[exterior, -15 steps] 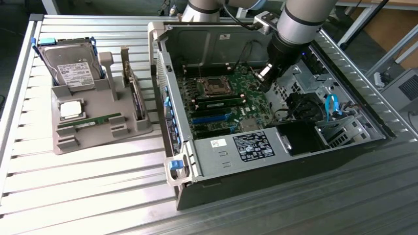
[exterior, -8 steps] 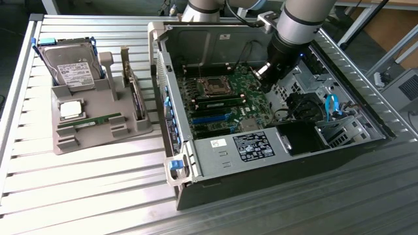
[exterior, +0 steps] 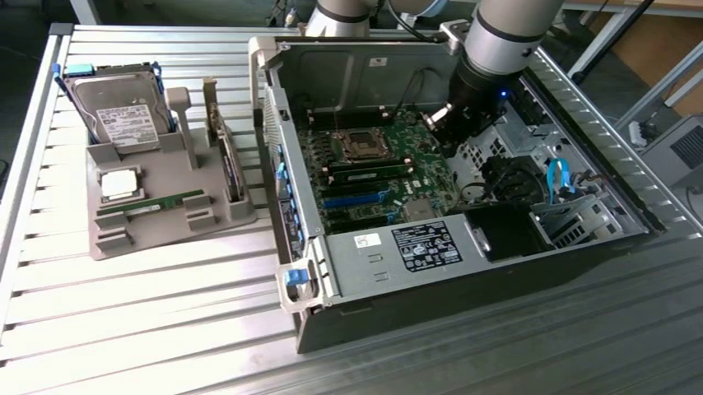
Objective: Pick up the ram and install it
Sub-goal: 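Press down the ram until it locks into place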
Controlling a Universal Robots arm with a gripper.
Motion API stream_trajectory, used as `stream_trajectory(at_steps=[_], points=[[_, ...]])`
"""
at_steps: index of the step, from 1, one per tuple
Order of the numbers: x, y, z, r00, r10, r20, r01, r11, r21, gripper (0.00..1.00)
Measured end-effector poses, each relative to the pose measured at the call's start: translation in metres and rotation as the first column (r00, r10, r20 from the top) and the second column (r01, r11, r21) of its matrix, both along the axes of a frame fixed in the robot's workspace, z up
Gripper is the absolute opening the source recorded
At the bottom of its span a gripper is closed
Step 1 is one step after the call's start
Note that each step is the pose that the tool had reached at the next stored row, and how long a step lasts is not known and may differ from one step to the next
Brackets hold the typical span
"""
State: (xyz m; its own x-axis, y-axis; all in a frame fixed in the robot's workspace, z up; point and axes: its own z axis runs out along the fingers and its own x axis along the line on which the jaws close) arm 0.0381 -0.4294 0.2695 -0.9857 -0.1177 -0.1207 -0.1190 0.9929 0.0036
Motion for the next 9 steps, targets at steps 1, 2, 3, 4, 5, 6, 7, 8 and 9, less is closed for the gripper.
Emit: stream_trajectory(at_steps=[1, 2, 3, 4, 5, 6, 7, 8, 9], points=[[0.0000, 0.0000, -0.0001, 0.9999, -0.015, 0.0001, 0.015, 0.9999, 0.0001, 0.09], [0.0000, 0.0000, -0.0001, 0.9996, -0.029, 0.0000, 0.029, 0.9996, 0.0000, 0.09], [0.0000, 0.0000, -0.0002, 0.9992, -0.039, 0.0000, 0.039, 0.9992, 0.0001, 0.09], [0.0000, 0.0000, -0.0003, 0.9978, -0.066, 0.0000, 0.066, 0.9978, 0.0000, 0.09], [0.0000, 0.0000, -0.0004, 0.9965, -0.083, 0.0000, 0.083, 0.9965, 0.0000, 0.09], [0.0000, 0.0000, -0.0004, 0.9957, -0.092, 0.0000, 0.092, 0.9957, 0.0000, 0.09], [0.0000, 0.0000, -0.0005, 0.9945, -0.104, 0.0000, 0.104, 0.9945, 0.0001, 0.09], [0.0000, 0.0000, -0.0005, 0.9931, -0.117, 0.0000, 0.117, 0.9931, 0.0000, 0.09], [0.0000, 0.0000, -0.0006, 0.9909, -0.134, 0.0000, 0.134, 0.9909, 0.0000, 0.09]])
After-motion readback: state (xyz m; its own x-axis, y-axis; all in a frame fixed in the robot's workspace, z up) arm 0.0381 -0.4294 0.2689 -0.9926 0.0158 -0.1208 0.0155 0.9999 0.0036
